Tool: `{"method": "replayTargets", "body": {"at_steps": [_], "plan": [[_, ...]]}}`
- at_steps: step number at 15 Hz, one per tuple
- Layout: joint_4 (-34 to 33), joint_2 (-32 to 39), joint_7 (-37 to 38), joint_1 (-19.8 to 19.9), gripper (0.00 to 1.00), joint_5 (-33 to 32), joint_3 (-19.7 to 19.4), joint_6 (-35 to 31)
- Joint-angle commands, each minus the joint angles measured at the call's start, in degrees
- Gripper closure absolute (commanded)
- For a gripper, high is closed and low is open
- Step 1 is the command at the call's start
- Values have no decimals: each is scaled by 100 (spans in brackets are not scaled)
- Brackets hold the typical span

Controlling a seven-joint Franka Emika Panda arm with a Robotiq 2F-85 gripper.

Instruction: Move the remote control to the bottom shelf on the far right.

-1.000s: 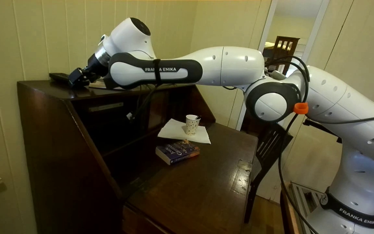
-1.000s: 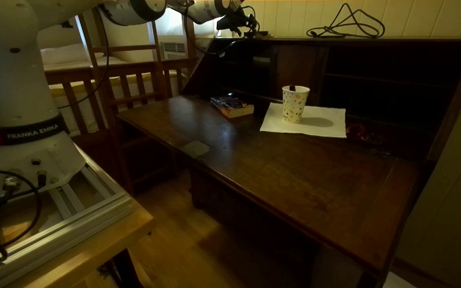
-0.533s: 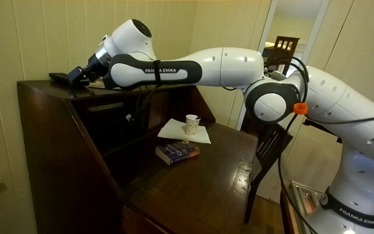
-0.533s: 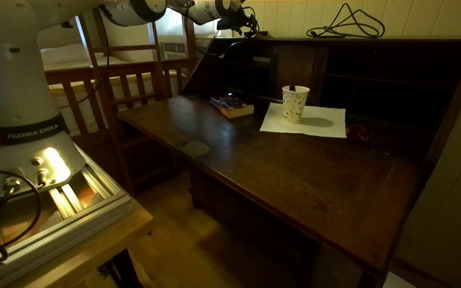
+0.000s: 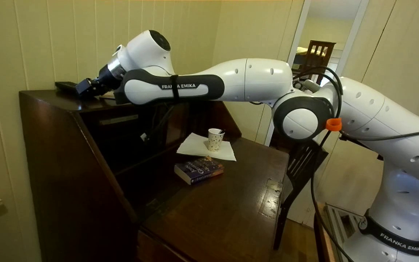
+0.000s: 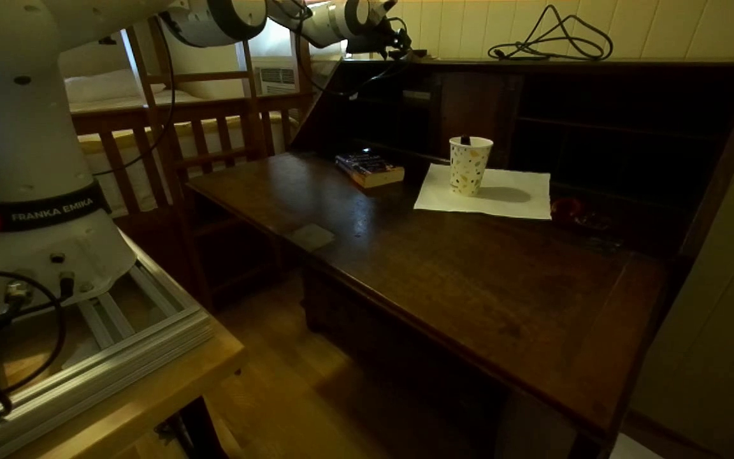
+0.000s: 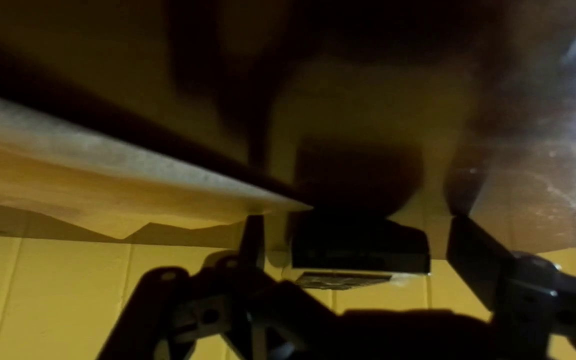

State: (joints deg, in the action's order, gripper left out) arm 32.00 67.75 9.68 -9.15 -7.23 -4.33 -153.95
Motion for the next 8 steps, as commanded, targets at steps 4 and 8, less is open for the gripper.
{"method": "replayTargets", "body": {"at_steps": [4, 8], "plan": [[-200, 198, 178, -99, 60, -88, -217, -287], [-134, 121, 360, -159, 63, -104, -456, -234]]}}
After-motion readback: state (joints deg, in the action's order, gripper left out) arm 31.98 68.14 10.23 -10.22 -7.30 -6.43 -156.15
